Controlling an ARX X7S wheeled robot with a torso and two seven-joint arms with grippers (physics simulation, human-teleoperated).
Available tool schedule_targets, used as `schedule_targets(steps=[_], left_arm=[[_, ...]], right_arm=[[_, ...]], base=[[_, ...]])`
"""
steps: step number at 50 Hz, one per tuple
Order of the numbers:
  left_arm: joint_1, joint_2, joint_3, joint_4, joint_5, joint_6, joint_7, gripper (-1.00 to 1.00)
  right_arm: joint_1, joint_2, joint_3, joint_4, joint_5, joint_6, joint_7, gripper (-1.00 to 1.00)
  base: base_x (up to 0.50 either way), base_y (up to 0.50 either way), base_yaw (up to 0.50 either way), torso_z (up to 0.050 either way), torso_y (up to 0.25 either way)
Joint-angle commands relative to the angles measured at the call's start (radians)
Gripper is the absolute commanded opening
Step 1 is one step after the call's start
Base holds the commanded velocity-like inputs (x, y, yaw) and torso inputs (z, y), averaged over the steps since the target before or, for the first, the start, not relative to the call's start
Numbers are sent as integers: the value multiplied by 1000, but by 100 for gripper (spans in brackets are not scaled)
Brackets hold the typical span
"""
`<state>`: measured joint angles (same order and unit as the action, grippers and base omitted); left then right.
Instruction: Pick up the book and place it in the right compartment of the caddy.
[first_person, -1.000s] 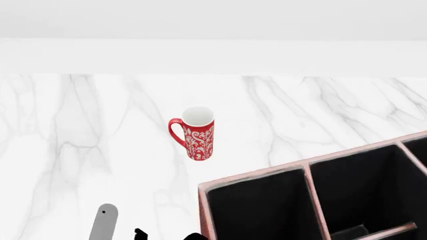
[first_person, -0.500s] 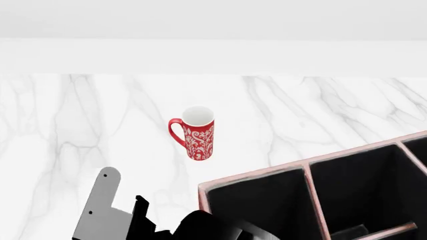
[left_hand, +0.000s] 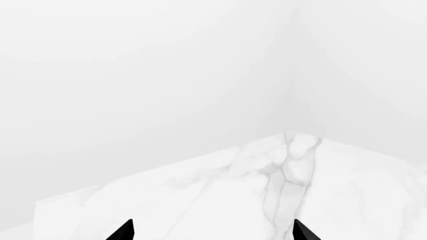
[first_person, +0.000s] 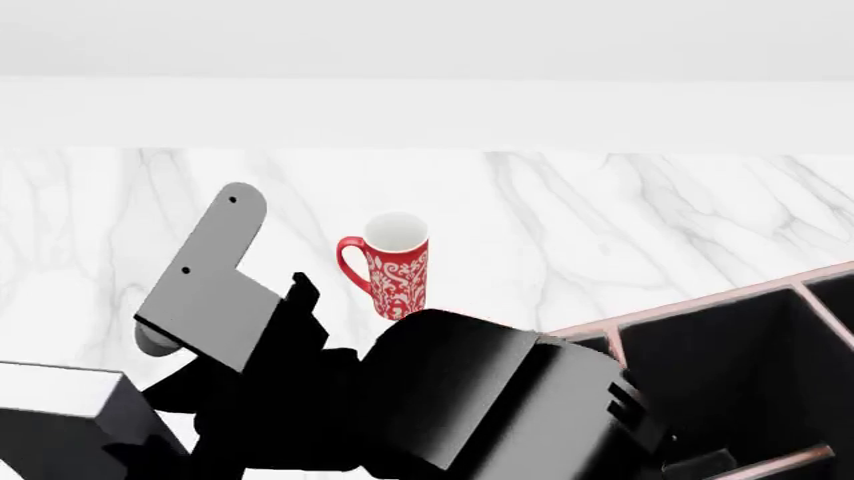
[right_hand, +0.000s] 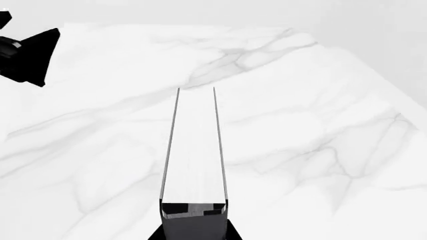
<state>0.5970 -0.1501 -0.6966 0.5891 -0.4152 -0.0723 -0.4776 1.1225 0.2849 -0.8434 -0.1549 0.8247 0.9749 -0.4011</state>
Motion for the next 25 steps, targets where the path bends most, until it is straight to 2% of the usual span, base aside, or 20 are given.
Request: schedule_targets(steps=[1, 7, 15, 25], left_arm=[[0, -4, -2, 2, -8, 0, -1, 100], [4, -3, -4, 0, -12, 7, 1, 100], [6, 1, -2, -11, -11, 18, 5, 100], [6, 3, -3, -27, -12, 30, 10, 100]], right_arm=[[100, -13, 140, -45, 134, 139, 90, -100], [146, -31, 199, -26, 194, 202, 142, -100], [150, -36, 253, 47, 192, 178, 184, -100], [209, -19, 399, 152, 196, 185, 339, -100]], base=[[0, 0, 0, 0, 0], [0, 0, 0, 0, 0], [0, 0, 0, 0, 1], [0, 0, 0, 0, 1]])
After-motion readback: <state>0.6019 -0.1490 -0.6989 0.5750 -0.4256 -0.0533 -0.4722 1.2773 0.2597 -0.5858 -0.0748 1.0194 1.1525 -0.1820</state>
